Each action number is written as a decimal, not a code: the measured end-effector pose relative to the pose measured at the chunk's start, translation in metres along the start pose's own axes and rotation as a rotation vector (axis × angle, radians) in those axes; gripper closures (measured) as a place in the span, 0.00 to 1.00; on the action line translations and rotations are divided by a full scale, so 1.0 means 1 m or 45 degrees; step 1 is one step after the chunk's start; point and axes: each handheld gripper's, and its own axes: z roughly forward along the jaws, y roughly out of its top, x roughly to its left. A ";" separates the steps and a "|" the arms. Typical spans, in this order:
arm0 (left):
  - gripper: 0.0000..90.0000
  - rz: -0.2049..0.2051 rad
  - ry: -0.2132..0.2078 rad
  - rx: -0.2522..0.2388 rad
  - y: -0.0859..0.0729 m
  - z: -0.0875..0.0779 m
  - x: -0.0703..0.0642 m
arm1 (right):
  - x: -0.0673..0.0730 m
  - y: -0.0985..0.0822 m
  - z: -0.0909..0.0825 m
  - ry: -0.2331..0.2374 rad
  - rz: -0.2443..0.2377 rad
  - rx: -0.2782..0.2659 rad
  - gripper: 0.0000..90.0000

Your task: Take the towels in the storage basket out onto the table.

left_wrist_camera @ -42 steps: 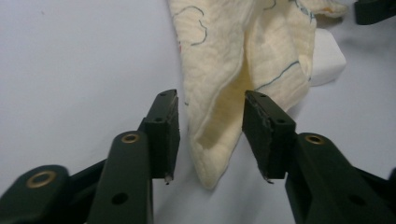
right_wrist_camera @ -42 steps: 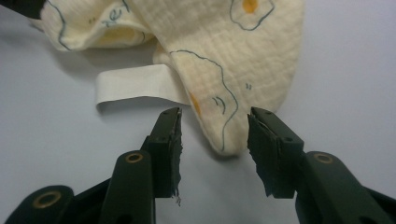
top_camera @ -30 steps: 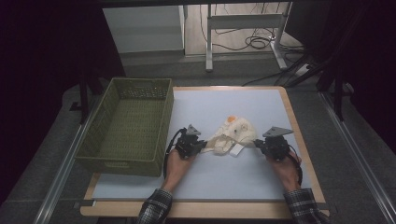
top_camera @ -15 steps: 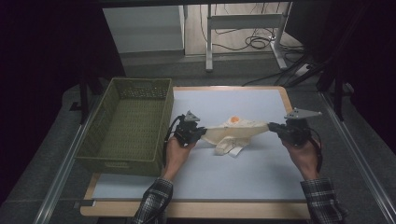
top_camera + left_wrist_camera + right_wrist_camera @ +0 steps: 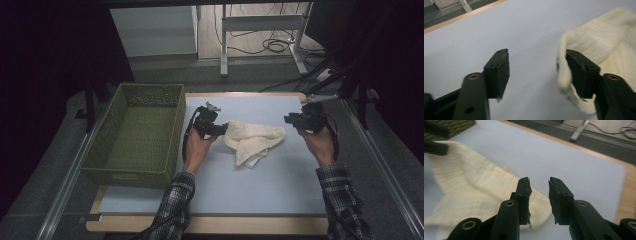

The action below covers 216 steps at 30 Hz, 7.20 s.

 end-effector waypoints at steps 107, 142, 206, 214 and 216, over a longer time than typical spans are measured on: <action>0.14 -0.068 0.000 0.073 -0.054 0.033 0.003 | 0.093 -0.071 0.069 0.201 -0.239 0.149 0.95; 0.18 0.068 -0.073 0.026 -0.034 -0.006 -0.039 | 0.088 -0.096 -0.047 0.332 -0.138 0.086 0.83; 0.36 0.200 -0.254 0.068 -0.093 -0.068 -0.070 | 0.037 -0.148 -0.085 0.142 0.055 0.052 0.82; 0.14 0.180 -0.125 0.128 -0.106 -0.034 -0.065 | 0.007 -0.117 -0.032 0.049 0.131 0.053 0.65; 0.12 0.133 -0.159 0.116 -0.107 -0.031 -0.061 | 0.001 -0.112 -0.015 0.041 0.162 0.066 0.62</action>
